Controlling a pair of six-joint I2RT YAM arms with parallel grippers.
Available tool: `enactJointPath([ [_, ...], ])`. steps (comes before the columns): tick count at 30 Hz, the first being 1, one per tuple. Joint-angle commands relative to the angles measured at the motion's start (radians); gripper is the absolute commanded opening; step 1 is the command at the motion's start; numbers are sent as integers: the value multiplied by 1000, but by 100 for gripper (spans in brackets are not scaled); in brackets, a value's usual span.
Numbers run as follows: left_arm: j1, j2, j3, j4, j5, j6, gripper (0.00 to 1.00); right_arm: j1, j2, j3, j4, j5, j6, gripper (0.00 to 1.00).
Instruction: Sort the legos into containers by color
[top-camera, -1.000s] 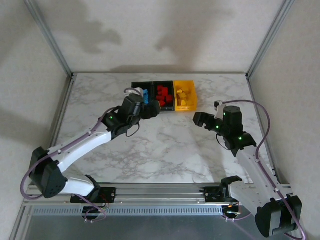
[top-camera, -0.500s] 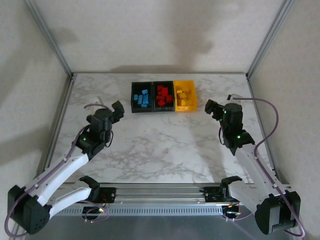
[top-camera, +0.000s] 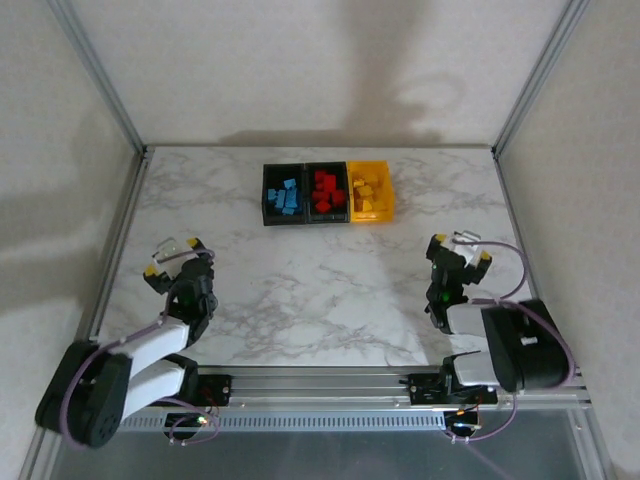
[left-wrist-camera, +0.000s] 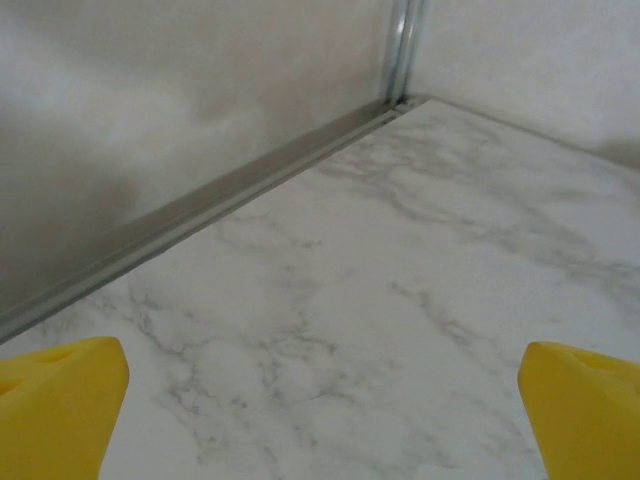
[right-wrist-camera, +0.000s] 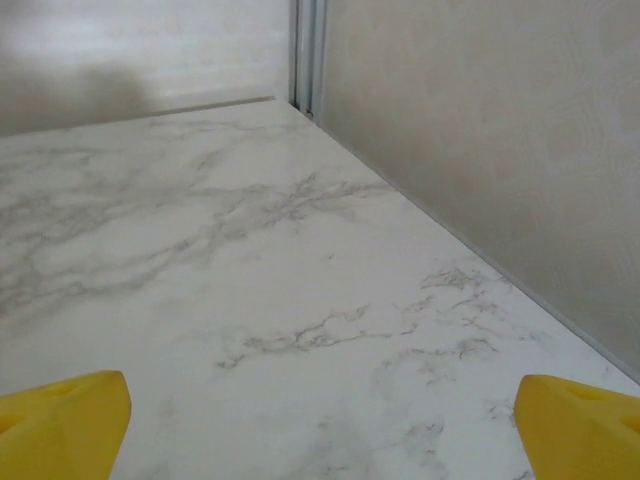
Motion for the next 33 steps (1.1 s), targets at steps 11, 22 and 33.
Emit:
enactJointPath([
  [11,113,373,-1,669,432,172,100,-147,192,-57,522,-479,-88,99],
  [22,150,406,47,599,460,143,100,-160,158,9,327,-474,-56,99],
  [33,150,408,47,607,457,144,100,-179,154,19,300,-516,-46,99],
])
